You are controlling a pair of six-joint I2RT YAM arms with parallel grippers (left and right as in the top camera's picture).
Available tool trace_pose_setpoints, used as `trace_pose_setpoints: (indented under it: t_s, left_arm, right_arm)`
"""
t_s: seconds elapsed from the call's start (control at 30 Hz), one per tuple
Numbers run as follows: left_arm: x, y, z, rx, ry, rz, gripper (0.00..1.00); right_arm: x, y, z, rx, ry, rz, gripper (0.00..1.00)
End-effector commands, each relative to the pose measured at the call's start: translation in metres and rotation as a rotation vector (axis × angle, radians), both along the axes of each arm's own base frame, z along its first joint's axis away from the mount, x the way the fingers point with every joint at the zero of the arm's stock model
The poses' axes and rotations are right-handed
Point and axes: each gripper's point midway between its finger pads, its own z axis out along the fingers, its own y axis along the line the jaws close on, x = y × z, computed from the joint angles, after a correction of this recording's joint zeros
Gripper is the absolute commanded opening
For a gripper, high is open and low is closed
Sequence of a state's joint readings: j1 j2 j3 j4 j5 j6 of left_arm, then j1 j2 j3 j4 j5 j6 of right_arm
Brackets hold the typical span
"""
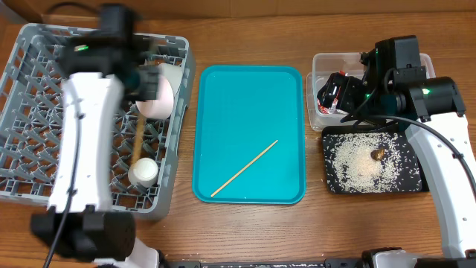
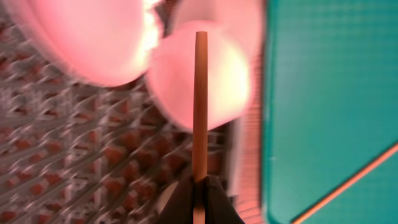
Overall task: Sort waste into correct bins and load items into the dishwasher
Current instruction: 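Lift and carry the chopstick left into the dish rack, then stand the chopstick in the rack and open the left gripper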
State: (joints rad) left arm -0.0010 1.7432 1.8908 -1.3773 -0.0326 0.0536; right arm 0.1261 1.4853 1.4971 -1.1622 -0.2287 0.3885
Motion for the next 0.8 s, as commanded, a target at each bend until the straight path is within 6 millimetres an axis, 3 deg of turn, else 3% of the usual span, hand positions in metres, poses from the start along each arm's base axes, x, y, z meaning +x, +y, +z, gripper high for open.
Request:
trace_pose_setpoints:
  t_s: [0.0,0.2,0.3,0.43,0.47,0.53,0.6,0.63,0.77]
  left_arm:
    - [-0.015,0.026,-0.010,0.025,0.036,-0.087,0.05]
    - [-0.019,0.065,-0.064,0.053,0.112,-0.076,0.04]
    - [-0.018,0.077,-0.076,0.055,0.113,-0.059,0.04]
    - [-0.017,0.086,-0.078,0.070,0.105,-0.035,0.05]
    - [-0.016,0.086,-0.077,0.071,0.104,-0.035,0.11]
    - [-0.015,0.086,-0.077,0.071,0.096,-0.034,0.40]
    - [-0.012,0.087,-0.076,0.070,0.086,-0.020,0.82]
    - [-0.012,0.087,-0.076,0.066,0.083,-0.010,0.93]
    - [-0.009,0.077,-0.076,0.012,0.068,-0.017,0.98]
  right_arm:
    - [0.001,0.000,0.002,-0.004,-0.009,0.002,1.00]
    - [0.001,0.000,0.002,-0.004,-0.009,0.002,1.00]
    - [0.001,0.000,0.002,-0.004,-0.009,0.002,1.00]
    - [0.001,0.000,0.002,-0.004,-0.009,0.002,1.00]
    - [0.001,0.000,0.002,-0.004,-0.009,0.002,1.00]
    - [0.001,0.000,0.002,-0.004,-0.009,0.002,1.00]
    - [0.001,0.000,0.002,-0.004,-0.009,0.002,1.00]
    - [0.001,0.000,0.002,-0.004,-0.009,0.002,1.00]
    - [0.001,0.000,0.002,-0.004,-0.009,0.002,1.00]
